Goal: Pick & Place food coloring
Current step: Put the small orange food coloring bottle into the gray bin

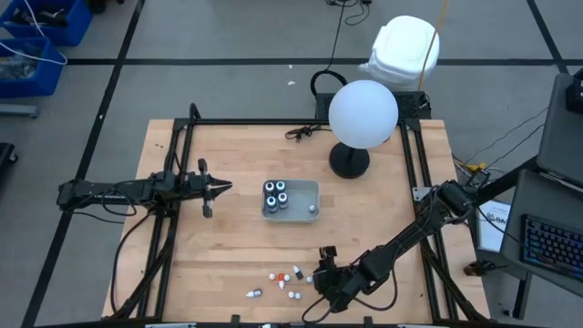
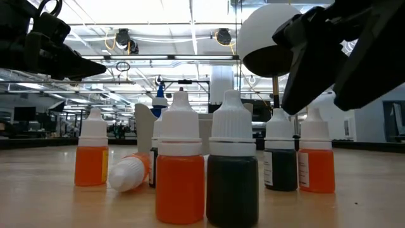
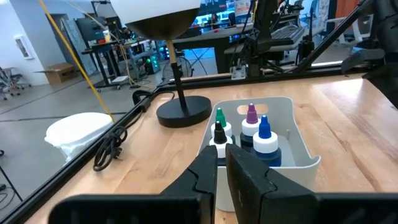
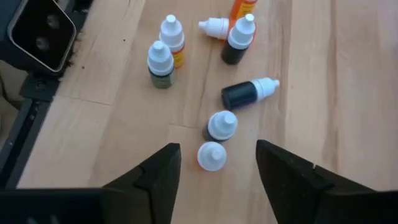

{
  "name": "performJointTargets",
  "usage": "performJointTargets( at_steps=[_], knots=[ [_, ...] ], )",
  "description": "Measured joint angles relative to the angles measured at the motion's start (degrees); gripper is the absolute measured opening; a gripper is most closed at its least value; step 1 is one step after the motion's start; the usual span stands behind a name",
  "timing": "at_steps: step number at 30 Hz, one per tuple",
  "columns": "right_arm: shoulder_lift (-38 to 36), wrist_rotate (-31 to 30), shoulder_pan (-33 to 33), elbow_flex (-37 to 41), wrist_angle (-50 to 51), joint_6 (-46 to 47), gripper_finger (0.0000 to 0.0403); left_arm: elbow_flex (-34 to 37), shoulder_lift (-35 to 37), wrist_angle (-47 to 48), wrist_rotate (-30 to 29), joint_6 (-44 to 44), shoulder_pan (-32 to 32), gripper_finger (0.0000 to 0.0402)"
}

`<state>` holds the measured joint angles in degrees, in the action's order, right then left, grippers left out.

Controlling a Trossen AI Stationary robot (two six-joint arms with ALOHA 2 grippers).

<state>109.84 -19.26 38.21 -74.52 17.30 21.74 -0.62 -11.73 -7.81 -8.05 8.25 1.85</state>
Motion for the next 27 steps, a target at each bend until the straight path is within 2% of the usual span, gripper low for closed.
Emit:
performJointTargets(
  at_steps=[12,20,27],
  knots=[
    [0.0,3.0,-0.7,7.1,-11.6,-1.0,0.0173,0.0,0.0,0.2,0.0,0.0,0.0,0.0042],
    [0.0,3.0,-1.4,7.3,-12.7,-1.4,0.0153,0.0,0.0,0.3,0.0,0.0,0.0,0.0042],
    [0.0,3.0,-1.5,7.3,-12.8,-1.4,0.0107,0.0,0.0,0.3,0.0,0.0,0.0,0.0042]
  ],
)
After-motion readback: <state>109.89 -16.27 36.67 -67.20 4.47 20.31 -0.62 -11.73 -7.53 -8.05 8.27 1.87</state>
